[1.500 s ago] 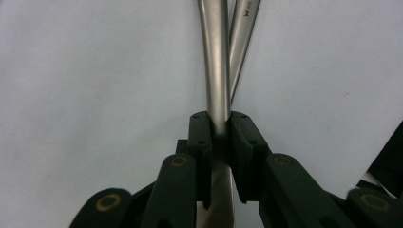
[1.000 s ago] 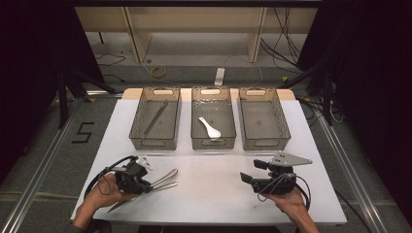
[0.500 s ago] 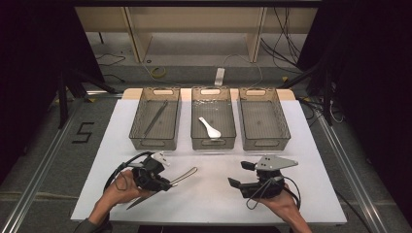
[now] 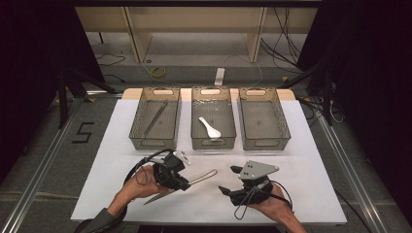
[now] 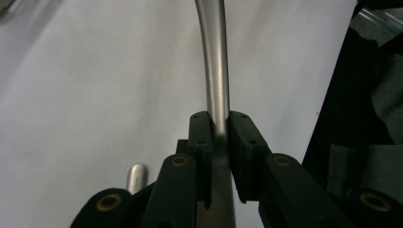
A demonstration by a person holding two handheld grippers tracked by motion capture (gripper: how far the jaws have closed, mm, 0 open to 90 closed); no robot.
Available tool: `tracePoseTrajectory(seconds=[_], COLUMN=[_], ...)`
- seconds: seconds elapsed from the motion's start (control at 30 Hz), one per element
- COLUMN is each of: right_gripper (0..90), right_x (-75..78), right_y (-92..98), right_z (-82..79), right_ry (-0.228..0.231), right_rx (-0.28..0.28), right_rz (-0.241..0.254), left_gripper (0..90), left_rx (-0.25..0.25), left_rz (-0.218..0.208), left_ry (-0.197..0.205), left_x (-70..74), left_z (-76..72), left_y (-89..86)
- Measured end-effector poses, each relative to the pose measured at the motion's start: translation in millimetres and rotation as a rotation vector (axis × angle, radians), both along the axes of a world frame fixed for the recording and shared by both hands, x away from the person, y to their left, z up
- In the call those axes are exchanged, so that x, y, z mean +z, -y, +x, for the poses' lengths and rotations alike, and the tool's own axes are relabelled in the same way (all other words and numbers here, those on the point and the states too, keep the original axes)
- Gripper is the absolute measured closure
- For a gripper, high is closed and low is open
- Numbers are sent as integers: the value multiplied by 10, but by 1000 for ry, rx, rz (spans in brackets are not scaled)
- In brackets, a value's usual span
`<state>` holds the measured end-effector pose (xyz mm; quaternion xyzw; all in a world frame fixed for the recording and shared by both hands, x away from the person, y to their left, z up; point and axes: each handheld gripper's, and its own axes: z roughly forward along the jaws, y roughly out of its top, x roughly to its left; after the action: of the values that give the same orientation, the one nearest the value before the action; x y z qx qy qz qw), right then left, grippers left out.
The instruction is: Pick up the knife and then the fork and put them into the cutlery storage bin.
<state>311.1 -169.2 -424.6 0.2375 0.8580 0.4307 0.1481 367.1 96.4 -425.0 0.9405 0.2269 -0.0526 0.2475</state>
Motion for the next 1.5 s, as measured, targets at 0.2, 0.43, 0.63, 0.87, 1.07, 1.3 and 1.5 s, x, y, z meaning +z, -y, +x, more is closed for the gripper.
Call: tracePoseTrajectory(seconds=[0.2, 0.43, 0.63, 0.87, 1.07, 1.3, 1.5], right_gripper=[280, 285, 295, 336, 397, 502, 595], right_x=[-54, -106, -139, -199, -246, -274, -313], right_y=[-108, -255, -315, -383, -444, -482, -521], right_z=[-2, -4, -33, -67, -83, -101, -133], right_ry=[4, 1, 28, 76, 97, 141, 174], right_rx=[45, 91, 108, 141, 167, 205, 235], right_rz=[-53, -86, -129, -199, -242, -281, -319], left_gripper=[796, 796, 796, 796, 795, 795, 795], left_rx=[-31, -59, -75, -100, -107, -130, -128], left_rz=[3, -16, -15, -18, -22, -2, -2], left_ry=[-11, -17, -44, -67, -79, -83, -94], left_x=[9, 53, 24, 38, 52, 34, 39], left_z=[-18, -42, -60, -86, -108, -142, -155], left_y=[90, 192, 231, 268, 295, 339, 344])
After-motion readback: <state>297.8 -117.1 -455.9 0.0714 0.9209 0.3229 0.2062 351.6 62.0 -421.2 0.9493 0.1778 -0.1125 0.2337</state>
